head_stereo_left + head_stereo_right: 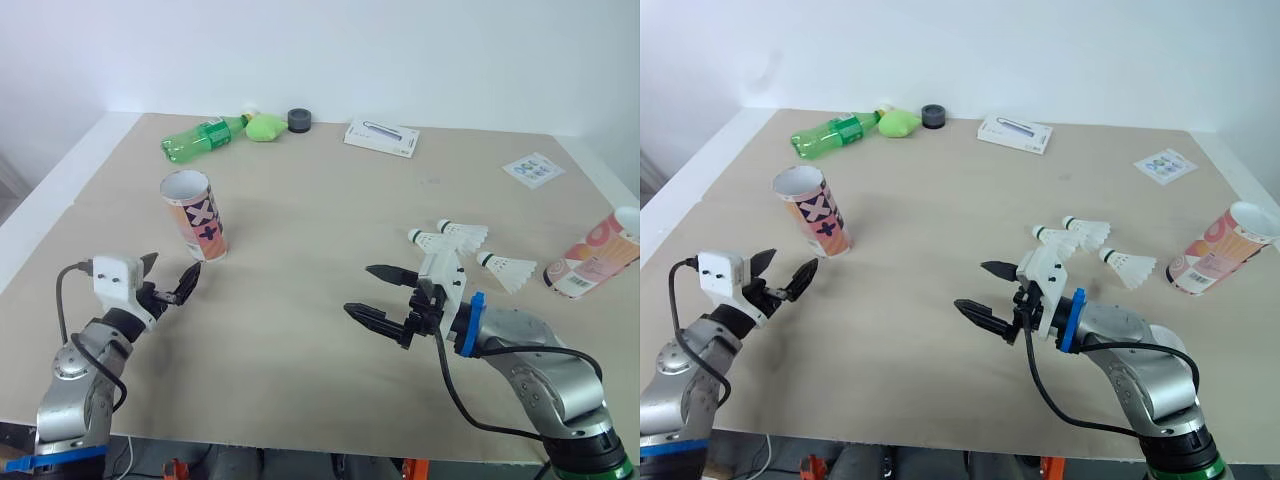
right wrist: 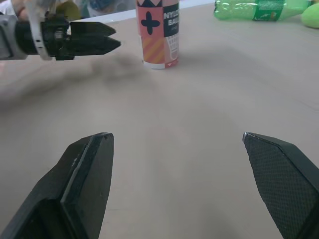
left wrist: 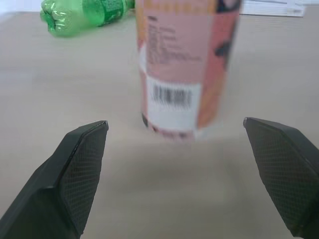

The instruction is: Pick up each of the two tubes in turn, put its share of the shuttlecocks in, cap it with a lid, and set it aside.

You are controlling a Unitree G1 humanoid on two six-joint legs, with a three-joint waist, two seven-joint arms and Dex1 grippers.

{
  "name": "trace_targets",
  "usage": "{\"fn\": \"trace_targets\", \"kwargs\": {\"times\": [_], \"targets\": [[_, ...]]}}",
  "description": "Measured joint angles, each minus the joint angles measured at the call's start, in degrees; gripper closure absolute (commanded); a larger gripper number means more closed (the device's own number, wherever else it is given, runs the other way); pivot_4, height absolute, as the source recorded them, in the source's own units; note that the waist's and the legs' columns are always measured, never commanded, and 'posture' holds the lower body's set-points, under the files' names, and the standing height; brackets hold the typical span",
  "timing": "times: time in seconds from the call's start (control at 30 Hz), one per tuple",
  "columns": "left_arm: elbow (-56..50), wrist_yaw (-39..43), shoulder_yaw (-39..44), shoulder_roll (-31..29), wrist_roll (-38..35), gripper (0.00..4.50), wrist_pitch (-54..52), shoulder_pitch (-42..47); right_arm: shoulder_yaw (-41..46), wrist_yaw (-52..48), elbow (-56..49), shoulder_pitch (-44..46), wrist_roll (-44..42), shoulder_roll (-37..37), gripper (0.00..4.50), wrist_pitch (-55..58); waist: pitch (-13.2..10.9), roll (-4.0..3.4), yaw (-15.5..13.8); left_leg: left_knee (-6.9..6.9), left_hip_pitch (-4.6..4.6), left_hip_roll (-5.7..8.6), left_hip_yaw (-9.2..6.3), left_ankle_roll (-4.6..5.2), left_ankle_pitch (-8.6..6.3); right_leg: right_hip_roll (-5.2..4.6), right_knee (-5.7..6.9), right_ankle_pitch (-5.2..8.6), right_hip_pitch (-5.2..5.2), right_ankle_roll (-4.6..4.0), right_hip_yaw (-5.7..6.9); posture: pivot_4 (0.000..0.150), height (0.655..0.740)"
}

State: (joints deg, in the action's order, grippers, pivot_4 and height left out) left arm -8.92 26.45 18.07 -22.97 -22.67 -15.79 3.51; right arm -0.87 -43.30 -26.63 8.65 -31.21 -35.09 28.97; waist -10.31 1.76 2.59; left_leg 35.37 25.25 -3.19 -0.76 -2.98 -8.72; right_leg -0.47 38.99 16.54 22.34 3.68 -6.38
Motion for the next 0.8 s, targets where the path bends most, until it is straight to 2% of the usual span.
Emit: {"fn": "trace_targets", "kwargs": {"times": [0.3, 0.4, 0.47, 0.63, 0.8], "targets": [[10.4, 3.8, -4.4, -1.4, 0.3, 0.00, -1.6, 9.9, 1.8, 1.9, -2.0, -2.8, -0.1, 0.1, 0.06, -0.1, 0.0, 0.01, 0.0, -0.06, 0.04, 0.01, -0.16, -0.08, -0.06, 0.09, 0.02, 0.06, 0.00, -0.01, 0.06, 0.150, 0.7294], [11.1, 4.3, -5.1, -1.4, 0.7, 0.00, -1.6, 10.4, 2.3, 2.1, -2.5, -3.2, -0.2, 0.1, 0.06, -0.1, 0.0, 0.01, 0.1, -0.06, 0.03, 0.00, -0.15, -0.07, -0.06, 0.10, 0.02, 0.05, 0.00, 0.00, 0.05, 0.150, 0.7294], [15.5, 5.0, -6.5, -2.0, 2.2, 0.00, -1.4, 14.3, 3.1, 2.4, -3.4, -3.5, -0.5, -0.2, 0.06, 0.5, 0.0, 0.02, 0.0, -0.05, 0.04, 0.01, -0.26, -0.07, -0.01, 0.14, 0.05, 0.05, -0.01, 0.01, 0.14, 0.150, 0.7294], [22.8, 5.5, -7.2, -2.2, 3.8, 0.00, 0.9, 21.3, 3.6, 3.2, -5.0, -3.7, -0.7, -0.5, 0.06, 1.4, 0.0, 0.02, 0.0, -0.06, 0.06, 0.02, -0.26, -0.08, 0.00, 0.13, 0.04, 0.05, -0.02, 0.02, 0.13, 0.150, 0.7294], [26.1, 6.3, -8.6, -1.7, 4.7, 0.00, 2.3, 24.7, 3.8, 3.9, -5.7, -4.1, -0.8, -0.8, 0.06, 2.1, 0.0, 0.03, 0.0, -0.06, 0.10, 0.03, -0.30, -0.09, 0.00, 0.12, 0.04, 0.05, -0.02, 0.00, 0.17, 0.150, 0.7294]]}}
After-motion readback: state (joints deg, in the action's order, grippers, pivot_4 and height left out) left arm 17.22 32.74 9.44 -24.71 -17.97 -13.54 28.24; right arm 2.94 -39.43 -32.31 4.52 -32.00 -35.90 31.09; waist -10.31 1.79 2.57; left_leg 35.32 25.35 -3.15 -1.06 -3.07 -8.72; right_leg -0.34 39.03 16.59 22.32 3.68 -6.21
